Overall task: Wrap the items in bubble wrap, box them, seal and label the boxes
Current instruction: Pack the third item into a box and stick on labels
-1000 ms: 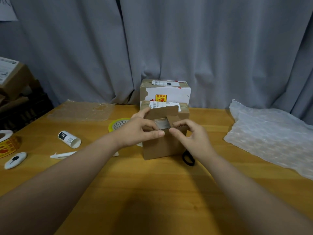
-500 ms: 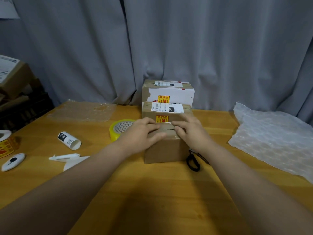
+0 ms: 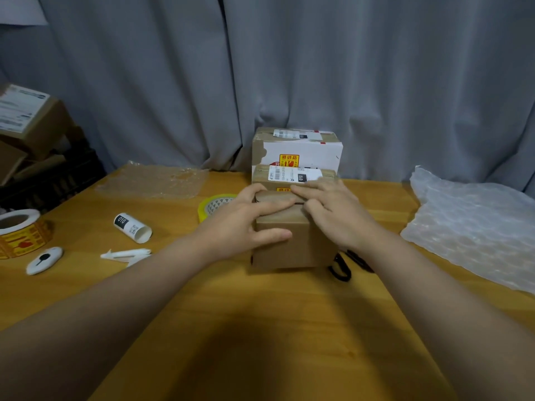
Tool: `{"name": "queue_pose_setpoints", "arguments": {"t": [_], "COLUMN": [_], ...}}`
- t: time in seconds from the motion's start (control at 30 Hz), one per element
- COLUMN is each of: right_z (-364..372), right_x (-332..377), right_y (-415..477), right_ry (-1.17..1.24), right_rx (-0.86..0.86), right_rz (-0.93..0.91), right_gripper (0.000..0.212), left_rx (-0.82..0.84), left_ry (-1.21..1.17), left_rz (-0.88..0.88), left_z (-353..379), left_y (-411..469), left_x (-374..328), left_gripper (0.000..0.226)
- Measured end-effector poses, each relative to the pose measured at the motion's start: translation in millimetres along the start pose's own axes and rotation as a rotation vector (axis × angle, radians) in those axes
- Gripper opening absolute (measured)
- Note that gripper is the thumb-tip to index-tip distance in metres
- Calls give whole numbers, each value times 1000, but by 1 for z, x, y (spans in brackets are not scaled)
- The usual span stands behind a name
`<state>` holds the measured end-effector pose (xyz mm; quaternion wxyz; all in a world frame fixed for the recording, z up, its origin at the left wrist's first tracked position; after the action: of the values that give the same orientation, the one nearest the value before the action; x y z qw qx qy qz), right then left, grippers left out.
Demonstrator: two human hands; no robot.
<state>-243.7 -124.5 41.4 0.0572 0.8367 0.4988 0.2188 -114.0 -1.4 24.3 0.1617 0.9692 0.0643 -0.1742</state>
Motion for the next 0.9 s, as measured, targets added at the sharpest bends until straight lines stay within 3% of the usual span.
{"name": "queue_pose_setpoints", "arguments": {"t": [0.2,0.27,0.33,0.4,0.43,0.53,0.6,0.73,0.9], "right_z": [39,41,39,38,39,51,56,52,52], "right_x": [29,30,32,43,50,62,62,56,51], "right_y": [-6,3,15,22,23,13,10,17,22], "right_ry": [-132,-164,-237,-262,-251,-212,-224,-219,-144], "right_rx": [366,426,484,458,410,324,325,249,404], "right_rz": [46,63,97,84,60,15,-2,37,134], "right_gripper": [61,61,60,58,57,63,70,68,77], "left_rx": [65,71,-102,-237,-171,261,324,80,-366], "left_ry": [-76,-339,-588,-411,-220,243,401,350,-363], "left_rz": [-9,-94,-201,-280,-305,-326,-304,-367,-312], "left_z": [12,1,-18,-33,-33,-3,14,15,-24], "left_y": [-24,-23,-15,-2,4,13,16,22,9], "left_x": [32,40,57,77,86,102,105,110,103], "left_gripper": [79,78,63,46,43,55,48,36,27]}}
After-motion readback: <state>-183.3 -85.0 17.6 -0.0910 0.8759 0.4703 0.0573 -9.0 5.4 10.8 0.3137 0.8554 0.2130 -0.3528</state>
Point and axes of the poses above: each hand's wrist, its own y-axis towards the middle knuckle, its own z-axis out of the palm, x = y × z, the point moved 3 cm from there along y, towards the middle knuckle
